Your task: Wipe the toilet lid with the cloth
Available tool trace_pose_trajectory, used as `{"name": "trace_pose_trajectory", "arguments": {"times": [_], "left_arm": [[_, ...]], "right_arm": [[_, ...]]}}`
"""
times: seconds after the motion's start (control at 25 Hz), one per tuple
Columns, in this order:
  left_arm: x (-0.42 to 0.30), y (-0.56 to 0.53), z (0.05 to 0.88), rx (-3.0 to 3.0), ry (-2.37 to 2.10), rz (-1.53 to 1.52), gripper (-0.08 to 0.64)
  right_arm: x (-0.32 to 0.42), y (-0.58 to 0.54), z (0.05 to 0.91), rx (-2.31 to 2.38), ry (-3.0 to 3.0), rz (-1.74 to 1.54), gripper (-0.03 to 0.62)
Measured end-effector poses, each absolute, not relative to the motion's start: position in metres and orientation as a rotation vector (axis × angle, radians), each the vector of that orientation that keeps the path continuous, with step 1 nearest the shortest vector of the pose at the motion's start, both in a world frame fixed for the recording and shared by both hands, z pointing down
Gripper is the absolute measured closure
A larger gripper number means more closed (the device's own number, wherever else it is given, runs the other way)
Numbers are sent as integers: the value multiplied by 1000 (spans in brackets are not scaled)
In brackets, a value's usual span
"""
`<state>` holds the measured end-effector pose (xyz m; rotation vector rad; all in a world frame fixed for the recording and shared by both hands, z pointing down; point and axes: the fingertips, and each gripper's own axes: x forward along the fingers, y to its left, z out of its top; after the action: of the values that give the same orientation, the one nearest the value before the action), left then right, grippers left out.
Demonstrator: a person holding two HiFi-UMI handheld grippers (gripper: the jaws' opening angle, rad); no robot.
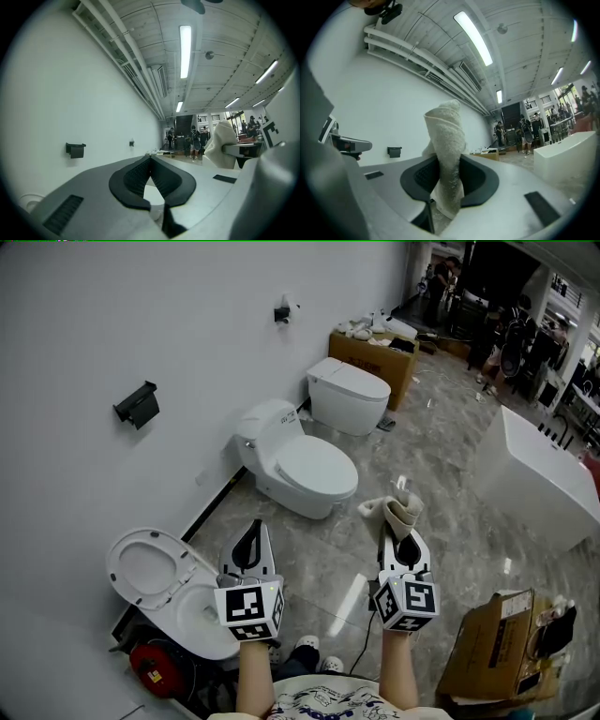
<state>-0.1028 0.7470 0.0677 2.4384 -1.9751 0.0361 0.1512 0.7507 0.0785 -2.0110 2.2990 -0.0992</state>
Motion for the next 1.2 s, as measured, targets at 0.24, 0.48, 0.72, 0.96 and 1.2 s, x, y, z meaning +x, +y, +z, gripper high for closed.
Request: {"name": "trace_pose_trajectory", "arguments": {"times": [0.24,0.48,0.72,0.96,1.2], "left_arm": [[-112,727,74,2433,-1966,42,557],[-128,692,80,2439,-1951,45,557],[-135,662,87,2462,-1927,69,557],[-142,630,88,2457,-1929,86,557],[-142,588,97,2431,-1949,110,557]], "right_arm": [[146,731,83,-2019,2280,-118,496],[130,700,91,-2029,2274,-135,496],[121,676,98,-2047,2287,-133,497],[128,648,104,-2088,2284,-148,496],[139,601,112,-2094,2297,-167,496]]}}
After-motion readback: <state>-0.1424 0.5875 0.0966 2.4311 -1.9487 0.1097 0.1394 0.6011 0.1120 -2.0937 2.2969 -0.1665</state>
